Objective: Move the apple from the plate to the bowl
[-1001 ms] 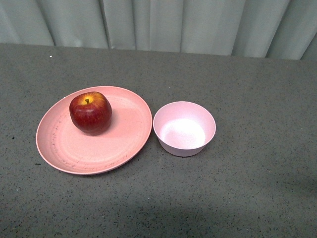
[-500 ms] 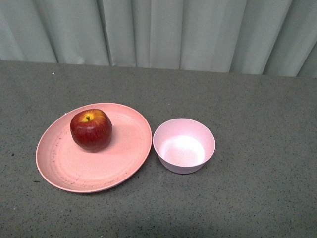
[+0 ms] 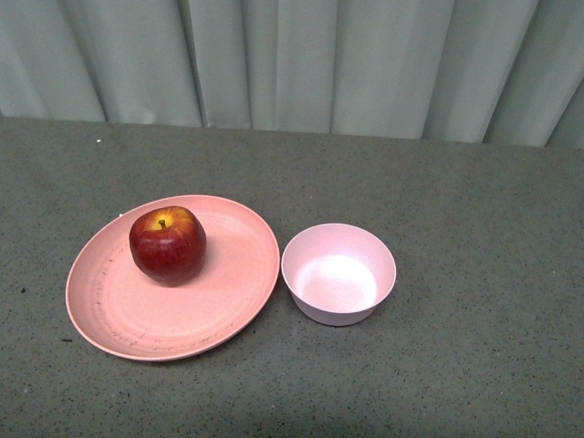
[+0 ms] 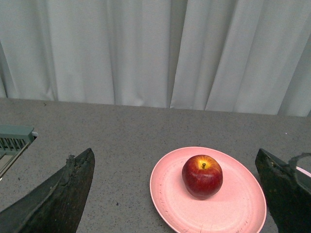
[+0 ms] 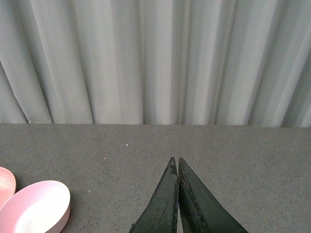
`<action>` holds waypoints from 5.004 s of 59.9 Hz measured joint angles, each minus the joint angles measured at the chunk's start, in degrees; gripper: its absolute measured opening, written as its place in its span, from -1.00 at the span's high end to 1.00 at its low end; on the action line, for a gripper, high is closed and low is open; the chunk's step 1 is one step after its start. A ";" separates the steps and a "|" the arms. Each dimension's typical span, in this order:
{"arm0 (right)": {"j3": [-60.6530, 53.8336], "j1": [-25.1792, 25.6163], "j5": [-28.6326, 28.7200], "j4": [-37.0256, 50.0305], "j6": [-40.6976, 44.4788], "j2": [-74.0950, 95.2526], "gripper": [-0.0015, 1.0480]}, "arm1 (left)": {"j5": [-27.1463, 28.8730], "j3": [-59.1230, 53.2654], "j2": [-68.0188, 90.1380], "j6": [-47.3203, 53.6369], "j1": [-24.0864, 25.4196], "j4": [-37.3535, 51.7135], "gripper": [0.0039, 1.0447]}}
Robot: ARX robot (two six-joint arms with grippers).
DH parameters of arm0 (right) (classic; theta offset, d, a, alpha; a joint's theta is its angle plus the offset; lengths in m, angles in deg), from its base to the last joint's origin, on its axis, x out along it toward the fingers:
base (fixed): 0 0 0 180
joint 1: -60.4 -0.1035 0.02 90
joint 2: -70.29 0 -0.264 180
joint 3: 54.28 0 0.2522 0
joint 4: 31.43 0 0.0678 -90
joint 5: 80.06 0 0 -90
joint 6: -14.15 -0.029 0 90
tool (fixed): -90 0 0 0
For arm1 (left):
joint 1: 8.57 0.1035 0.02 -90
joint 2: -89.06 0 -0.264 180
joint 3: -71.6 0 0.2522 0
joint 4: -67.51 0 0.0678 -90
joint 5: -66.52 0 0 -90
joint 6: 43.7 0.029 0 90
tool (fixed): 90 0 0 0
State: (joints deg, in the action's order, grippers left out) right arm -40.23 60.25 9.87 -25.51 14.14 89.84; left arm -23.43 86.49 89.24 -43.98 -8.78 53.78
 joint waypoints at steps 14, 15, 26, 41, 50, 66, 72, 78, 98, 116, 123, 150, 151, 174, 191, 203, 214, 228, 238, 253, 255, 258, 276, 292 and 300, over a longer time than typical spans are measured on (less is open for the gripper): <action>0.00 0.00 0.00 -4.74 0.00 -4.83 0.98 | 0.00 0.00 0.00 0.00 0.00 0.00 -0.88; 0.00 0.00 0.00 -5.09 0.00 -5.18 0.98 | 0.00 0.00 0.00 0.00 0.00 0.00 -0.88; 0.00 0.00 0.00 -8.41 0.00 -8.50 0.98 | 0.00 0.00 0.00 0.02 0.00 0.00 -0.88; 0.04 0.00 0.15 -19.32 0.02 -19.06 0.98 | 0.04 0.00 0.00 0.02 0.00 0.00 -0.88; 0.04 0.00 0.15 -19.58 0.02 -19.26 0.98 | 0.02 0.00 0.00 0.00 0.00 0.00 -0.88; 0.04 0.00 0.15 -19.58 0.09 -19.30 0.27 | 0.02 0.00 0.00 0.00 0.00 0.00 -0.88; 0.04 0.00 0.13 -19.58 0.09 -19.30 -0.07 | 0.02 0.00 0.00 0.00 0.00 0.00 -0.88; 0.04 0.00 0.15 -19.58 0.09 -19.30 -0.41 | 0.02 0.00 0.00 0.00 0.00 0.00 -0.88; 0.04 0.00 0.15 -19.58 0.02 -19.30 -0.82 | 0.02 0.00 0.00 0.02 0.00 0.00 -0.88; 0.04 0.00 0.15 -19.58 0.00 -19.32 -0.82 | -4.15 3.28 15.65 -6.71 2.84 -3.96 -0.88; 0.04 0.00 0.15 -19.58 0.02 -19.32 -0.82 | -6.67 6.38 30.99 -7.19 3.98 9.29 -0.88; 0.04 0.00 0.15 -19.58 0.02 -19.32 -0.82 | -3.63 29.51 92.06 -4.24 -4.50 33.83 -0.88; 0.04 0.00 0.13 -19.58 0.02 -19.32 -0.82 | -3.58 29.97 92.74 -4.24 -4.66 33.81 -0.88; 0.04 0.00 0.15 -19.58 0.02 -19.32 -0.82 | -1.51 40.94 109.35 -3.67 -7.93 31.87 -0.88; 0.04 0.00 0.15 -19.58 0.02 -19.32 -0.82 | -3.54 43.69 111.21 -5.51 -8.83 28.76 -0.88; 0.04 0.00 0.15 -19.58 0.02 -19.32 -0.82 | -4.68 44.13 113.18 -5.44 -9.46 28.11 -0.88; 0.04 0.00 0.15 -19.58 0.02 -19.32 -0.82 | -4.74 44.06 113.83 -5.77 -10.05 28.52 -0.88; 0.04 0.00 0.15 -19.58 0.02 -19.32 -0.82 | -4.52 44.04 115.12 -5.73 -10.49 28.46 -0.88; 0.04 0.00 0.13 -19.58 0.02 -19.32 -0.82 | -4.35 44.04 115.23 -5.16 -10.80 27.85 -0.78; 0.04 0.00 0.13 -19.58 0.02 -19.32 -0.82 | -4.48 44.09 114.90 -4.90 -11.19 27.23 -0.39; 0.04 0.00 0.15 -19.58 0.02 -19.32 -0.82 | -4.66 44.04 114.66 -4.92 -11.30 27.08 -0.39; 0.04 0.00 0.15 -19.58 0.02 -19.32 -0.82 | -4.81 43.74 114.09 -4.90 -11.61 26.97 -0.39; 0.04 0.00 0.13 -19.58 0.02 -19.32 -0.82 | -6.67 43.82 107.34 -5.62 -16.76 26.51 -0.37; 0.04 0.00 0.13 -19.58 0.02 -19.32 -0.82 | -6.62 48.76 109.11 -6.34 -23.69 25.68 -0.37; 0.04 0.00 0.13 -19.58 0.02 -19.32 -0.82 | -6.64 50.14 111.06 -6.69 -25.35 25.33 -0.37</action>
State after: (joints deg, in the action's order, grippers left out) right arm -40.18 60.25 10.00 -45.09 14.16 70.52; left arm -30.07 136.63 200.30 -50.66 -34.14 79.12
